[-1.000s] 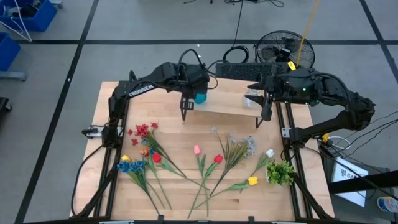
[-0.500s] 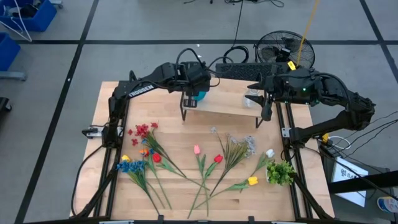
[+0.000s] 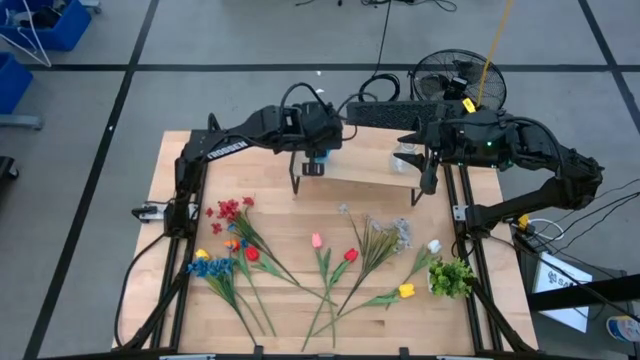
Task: Pick and place flowers into a vace then onto a shelf
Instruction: Put the blue vase on the shelf, then put the blue flowers into the blue vase on the shelf
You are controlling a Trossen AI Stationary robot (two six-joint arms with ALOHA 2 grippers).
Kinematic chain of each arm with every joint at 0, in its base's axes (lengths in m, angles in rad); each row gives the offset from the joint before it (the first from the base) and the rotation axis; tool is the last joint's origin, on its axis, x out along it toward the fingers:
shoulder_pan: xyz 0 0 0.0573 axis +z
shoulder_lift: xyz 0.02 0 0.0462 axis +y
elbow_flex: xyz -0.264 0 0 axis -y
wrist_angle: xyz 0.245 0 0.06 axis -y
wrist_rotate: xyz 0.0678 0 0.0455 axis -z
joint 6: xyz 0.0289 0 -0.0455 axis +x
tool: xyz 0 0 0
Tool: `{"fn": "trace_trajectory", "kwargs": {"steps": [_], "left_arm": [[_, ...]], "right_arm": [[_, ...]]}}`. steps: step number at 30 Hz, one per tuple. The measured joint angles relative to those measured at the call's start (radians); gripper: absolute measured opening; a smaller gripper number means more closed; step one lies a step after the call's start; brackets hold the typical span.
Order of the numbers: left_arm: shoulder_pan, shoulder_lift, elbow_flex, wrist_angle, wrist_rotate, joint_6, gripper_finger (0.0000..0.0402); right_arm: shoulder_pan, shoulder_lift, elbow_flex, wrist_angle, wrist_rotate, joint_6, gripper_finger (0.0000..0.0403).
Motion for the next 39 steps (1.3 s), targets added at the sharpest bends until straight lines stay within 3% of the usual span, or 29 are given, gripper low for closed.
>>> {"fn": "trace_trajectory", "kwargs": {"steps": [5, 8, 13, 16, 17, 22, 26, 31, 36, 39], "left_arm": [[-0.069, -0.036, 0.012, 0.006, -0.069, -0.073, 0.0102], [-0.126, -0.097, 0.014, 0.006, -0.064, -0.226, 0.0102], [-0.222, -0.214, 0.014, -0.126, -0.06, -0.648, 0.0102], [-0.285, -0.289, 0.014, -0.308, -0.058, -1.022, 0.0102], [-0.304, -0.312, 0.0, -0.3, -0.056, -1.151, 0.0102], [-0.431, -0.431, -0.177, -0.292, -0.074, -1.55, 0.0102], [-0.534, -0.493, -0.446, -0.251, -0.123, -1.815, 0.0102], [-0.61, -0.497, -0.776, -0.273, 0.103, -2.295, 0.0102], [-0.68, -0.483, -1.018, -0.018, 0.347, -2.556, 0.0102], [-0.724, -0.488, -1.104, 0.124, 0.396, -2.695, 0.0102]], "right_arm": [[0.0, 0.0, 0.0, 0.0, 0.0, 0.0, 0.0155], [0.0, 0.0, 0.0, 0.0, 0.0, 0.0, 0.0155], [0.0, 0.0, 0.0, 0.0, -0.002, 0.011, 0.0155], [0.0, 0.0, 0.0, -0.001, -0.002, 0.058, 0.0155], [0.0, 0.0, 0.0, -0.001, -0.002, 0.076, 0.0155], [0.0, 0.0, 0.0, -0.01, -0.003, 0.111, 0.0155], [0.0, 0.0, 0.0, -0.054, -0.003, 0.089, 0.0155], [0.0, 0.0, -0.001, -0.103, -0.003, 0.096, 0.0155], [0.0, -0.004, -0.053, -0.103, -0.003, 0.084, 0.0155], [0.0, -0.007, -0.102, -0.098, -0.002, 0.056, 0.0155]]}}
